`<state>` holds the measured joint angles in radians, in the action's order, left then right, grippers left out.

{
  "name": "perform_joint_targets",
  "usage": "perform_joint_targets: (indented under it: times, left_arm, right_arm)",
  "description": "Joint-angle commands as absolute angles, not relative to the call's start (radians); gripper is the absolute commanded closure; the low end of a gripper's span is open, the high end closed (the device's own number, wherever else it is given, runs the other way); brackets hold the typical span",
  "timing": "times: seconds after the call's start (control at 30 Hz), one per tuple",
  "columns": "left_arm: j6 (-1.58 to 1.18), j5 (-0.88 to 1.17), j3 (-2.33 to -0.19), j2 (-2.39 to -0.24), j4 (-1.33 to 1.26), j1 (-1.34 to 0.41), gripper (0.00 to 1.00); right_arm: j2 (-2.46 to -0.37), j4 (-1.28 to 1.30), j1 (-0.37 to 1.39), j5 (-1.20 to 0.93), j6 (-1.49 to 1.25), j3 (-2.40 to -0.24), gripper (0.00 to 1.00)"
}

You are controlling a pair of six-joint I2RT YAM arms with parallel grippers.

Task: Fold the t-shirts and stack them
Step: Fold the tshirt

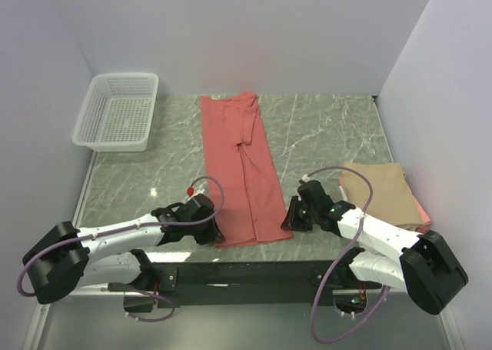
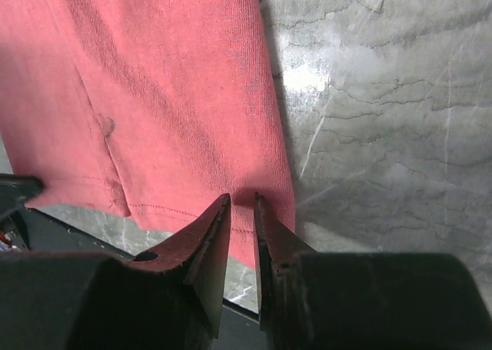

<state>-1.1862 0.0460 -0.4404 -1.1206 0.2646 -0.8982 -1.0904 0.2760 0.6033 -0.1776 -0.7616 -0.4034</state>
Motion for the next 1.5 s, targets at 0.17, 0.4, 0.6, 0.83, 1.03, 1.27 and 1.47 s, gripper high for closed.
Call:
perform_joint_targets:
  times: [0.17,0.4,0.6,0.83,1.03,1.27,1.47]
  left_arm:
    - [-1.252,0.003,-0.425,-1.189,0.342,-0.923,1.0]
    - [-1.278,0.003,-0.371,-1.18,0.386,-0.923,0.99]
    - [-1.273,0.003,-0.379,-1.1,0.503,-0.922,0.99]
    - [-1.22,0.003,-0.449,-1.043,0.626,-0.923,0.94]
    - [-1.157,-0.006,-0.572,-0.939,0.693,-0.922,0.69]
    - [-1.184,-0.038,-0.572,-0.922,0.764,-0.905,0.71]
    - [-1.212,-0.021,-0.503,-0.844,0.73,-0.899,0.61]
  right_arm:
    - [-1.084,0.261,0.652,-0.155,-0.793,-0.387,0.75]
    - [-1.111,0.222,0.753,-0.13,-0.886,-0.357,0.75]
    - [-1.108,0.21,0.853,-0.103,-0.968,-0.334,0.75]
    - [-1.02,0.291,0.87,-0.057,-0.977,-0.34,0.75]
    - [-0.891,0.425,0.867,-0.025,-0.966,-0.403,0.7]
    - [-0.842,0.495,0.841,-0.043,-0.947,-0.39,0.64]
    - [-0.812,0.477,0.816,-0.078,-0.931,-0.348,0.54]
